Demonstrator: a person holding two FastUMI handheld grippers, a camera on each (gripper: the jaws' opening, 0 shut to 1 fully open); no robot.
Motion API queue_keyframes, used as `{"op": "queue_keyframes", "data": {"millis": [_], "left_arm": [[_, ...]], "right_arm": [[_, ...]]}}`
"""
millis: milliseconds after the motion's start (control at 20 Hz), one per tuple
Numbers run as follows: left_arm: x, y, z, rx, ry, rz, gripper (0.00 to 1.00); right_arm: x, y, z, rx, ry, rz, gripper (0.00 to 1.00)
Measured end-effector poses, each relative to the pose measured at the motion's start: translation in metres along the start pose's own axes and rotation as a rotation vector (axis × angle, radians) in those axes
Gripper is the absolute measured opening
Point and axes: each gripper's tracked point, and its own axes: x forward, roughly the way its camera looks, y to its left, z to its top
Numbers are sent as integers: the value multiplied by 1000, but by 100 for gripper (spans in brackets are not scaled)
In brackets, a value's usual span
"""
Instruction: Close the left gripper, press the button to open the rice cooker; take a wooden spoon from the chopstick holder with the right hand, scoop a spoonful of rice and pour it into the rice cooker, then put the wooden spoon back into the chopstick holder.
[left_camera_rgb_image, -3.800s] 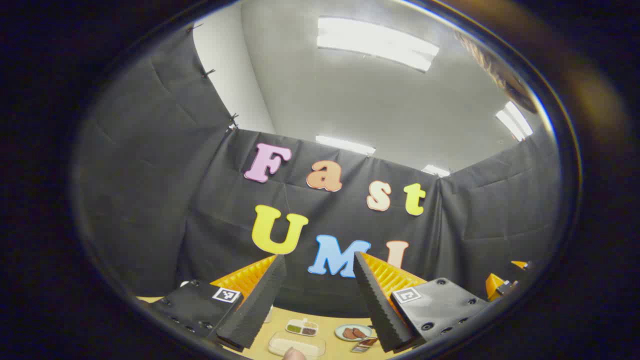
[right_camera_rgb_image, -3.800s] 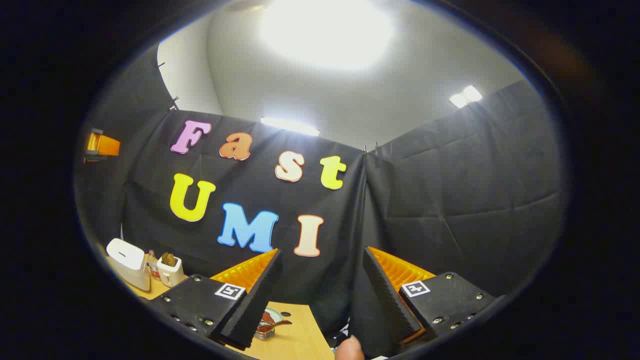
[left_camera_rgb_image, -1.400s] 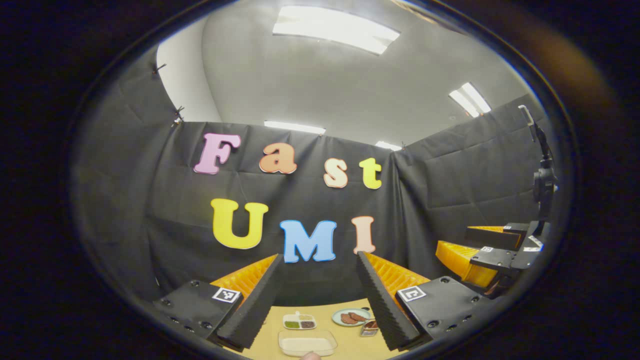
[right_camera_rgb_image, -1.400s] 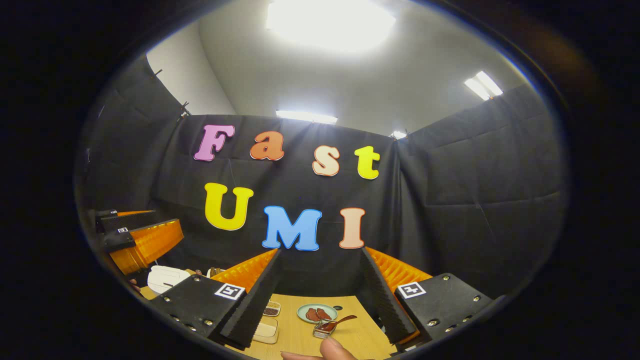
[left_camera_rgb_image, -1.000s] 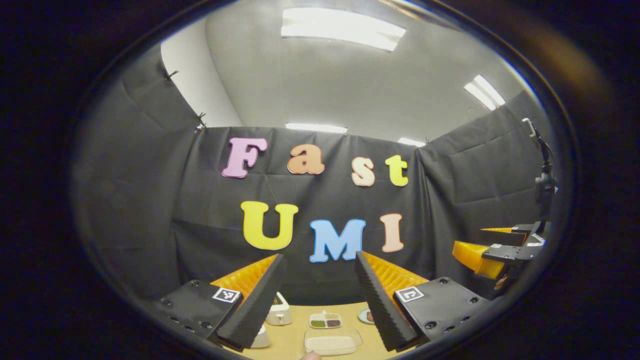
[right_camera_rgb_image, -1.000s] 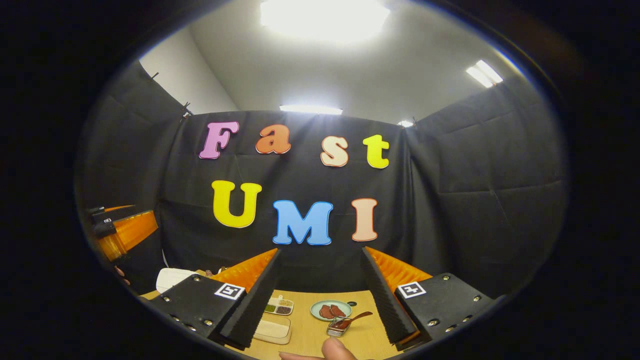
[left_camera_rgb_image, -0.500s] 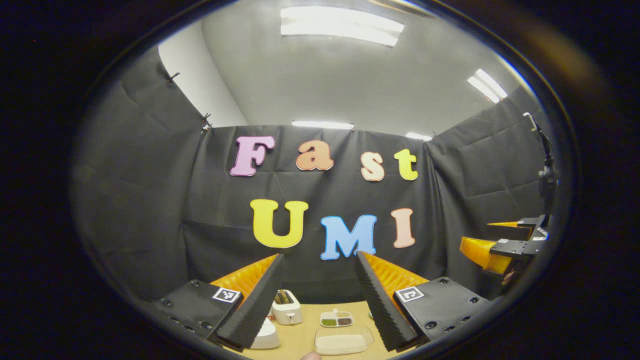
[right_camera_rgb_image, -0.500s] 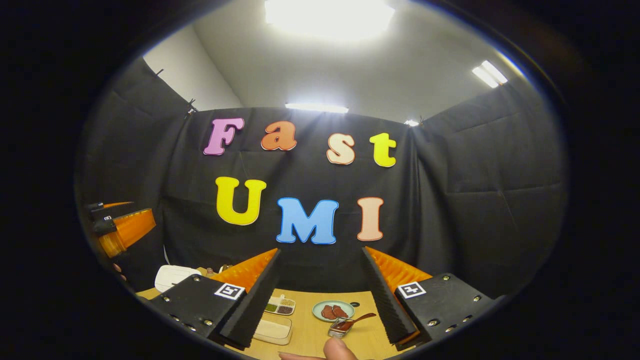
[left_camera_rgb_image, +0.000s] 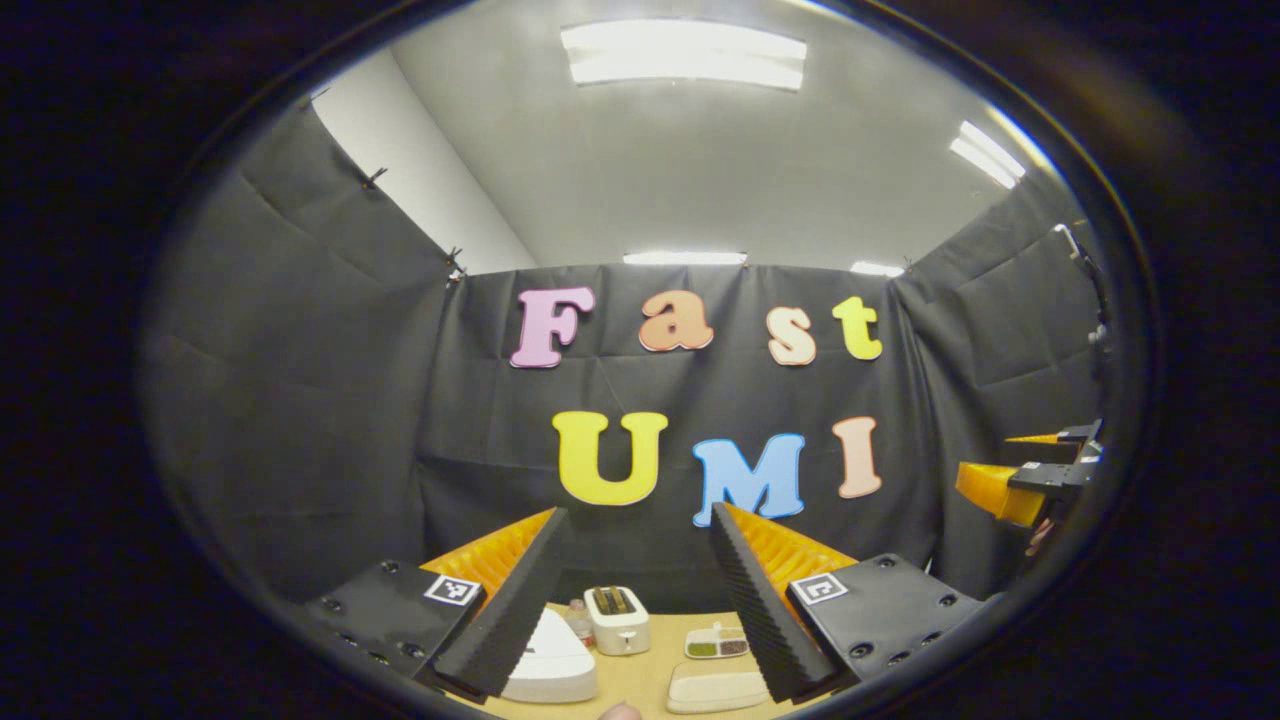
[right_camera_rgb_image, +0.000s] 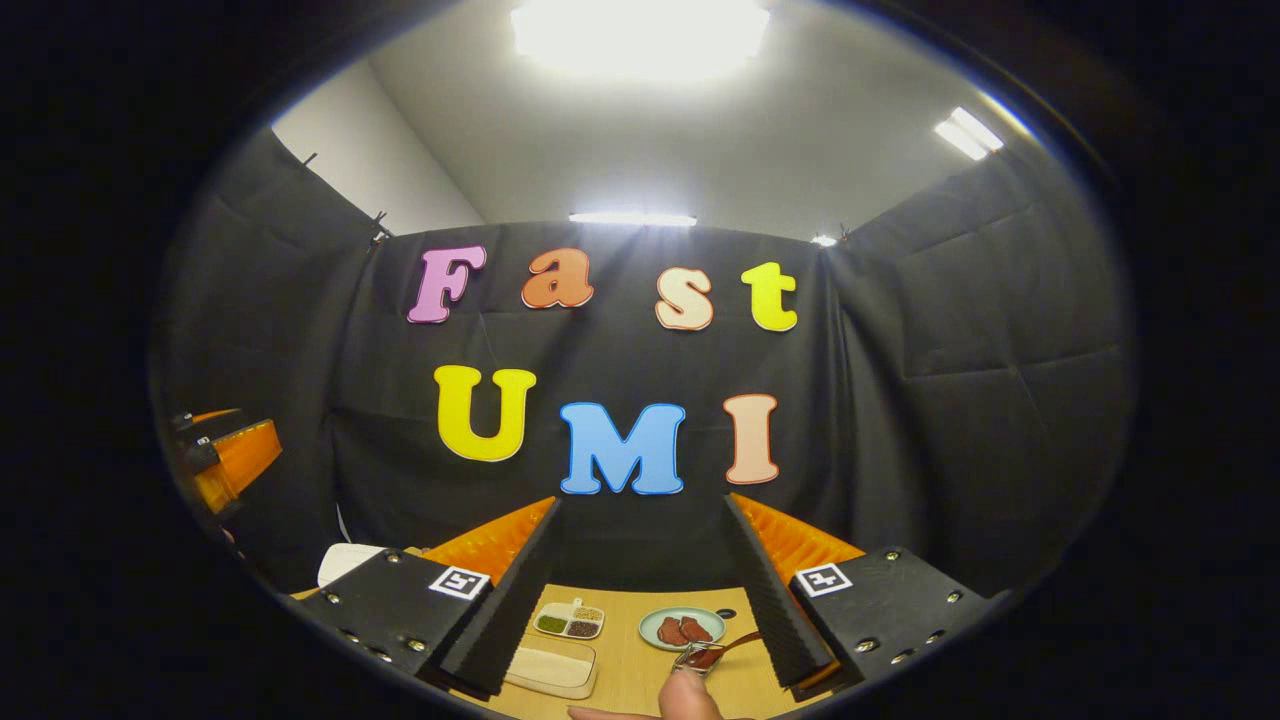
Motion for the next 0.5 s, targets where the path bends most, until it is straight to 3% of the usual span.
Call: {"op": "queue_keyframes", "data": {"millis": [200,300,350,500], "left_arm": [[-6,5,-8,-3,21,22,94],[-5,6,-7,1,17,25,94],[-6,5,-10,2,21,21,99],[-2,-3,-21,-2,48,7,95]], "right_arm": [[1,10,-5,-7,3,32,95],[-1,3,-1,-1,-5,17,95],[-2,1,1,7,-11,12,95],[-7,-8,4,-11,-44,-23,96]]}}
